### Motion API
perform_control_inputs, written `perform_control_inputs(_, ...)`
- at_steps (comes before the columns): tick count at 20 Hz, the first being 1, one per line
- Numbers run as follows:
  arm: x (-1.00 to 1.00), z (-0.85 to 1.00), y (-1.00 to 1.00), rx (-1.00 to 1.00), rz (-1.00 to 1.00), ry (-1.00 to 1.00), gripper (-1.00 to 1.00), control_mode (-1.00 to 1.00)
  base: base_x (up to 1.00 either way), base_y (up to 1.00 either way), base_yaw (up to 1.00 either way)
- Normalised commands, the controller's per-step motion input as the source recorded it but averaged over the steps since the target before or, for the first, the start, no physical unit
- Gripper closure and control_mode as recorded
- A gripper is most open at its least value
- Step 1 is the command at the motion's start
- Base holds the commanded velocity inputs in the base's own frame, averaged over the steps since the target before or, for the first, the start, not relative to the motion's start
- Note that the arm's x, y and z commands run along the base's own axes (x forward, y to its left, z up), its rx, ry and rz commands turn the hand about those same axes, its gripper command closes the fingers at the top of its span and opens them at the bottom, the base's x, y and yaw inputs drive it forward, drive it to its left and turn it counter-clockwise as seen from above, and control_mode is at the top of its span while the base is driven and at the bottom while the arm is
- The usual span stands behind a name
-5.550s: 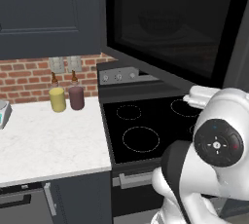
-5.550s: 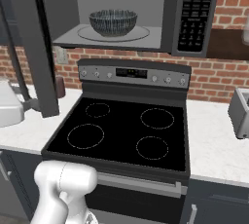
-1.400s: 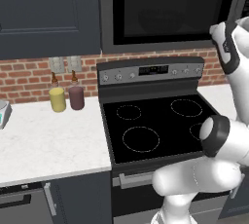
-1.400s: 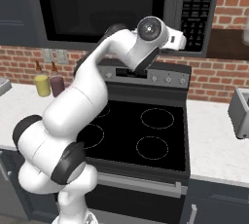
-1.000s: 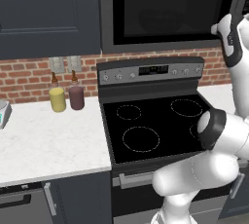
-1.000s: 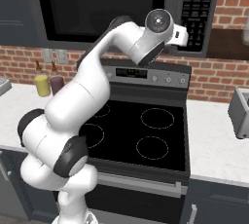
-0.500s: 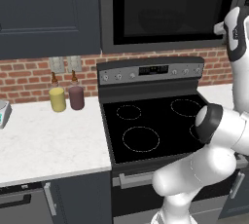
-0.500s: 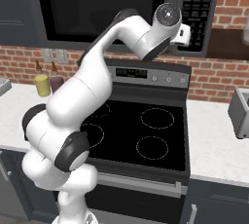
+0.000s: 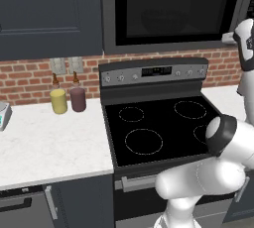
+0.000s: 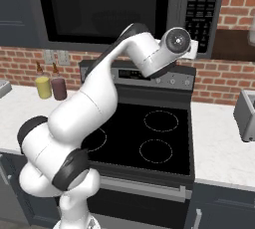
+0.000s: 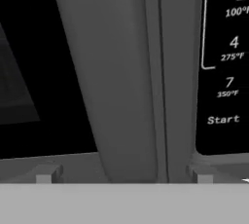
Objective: Open the microwave, place the bowl with waffle inside the microwave, then close the microwave door and turn it on.
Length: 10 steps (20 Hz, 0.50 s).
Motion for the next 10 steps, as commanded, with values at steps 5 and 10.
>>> perform_control_inputs(5, -0.51, 0.1, -0.07, 0.0, 0.0, -0.01, -1.0, -1.0, 0.0, 0.0, 0.0)
perform_control_inputs(10, -0.42, 0.2, -0.15, 0.0, 0.0, 0.0, -1.0, -1.0, 0.0, 0.0, 0.0)
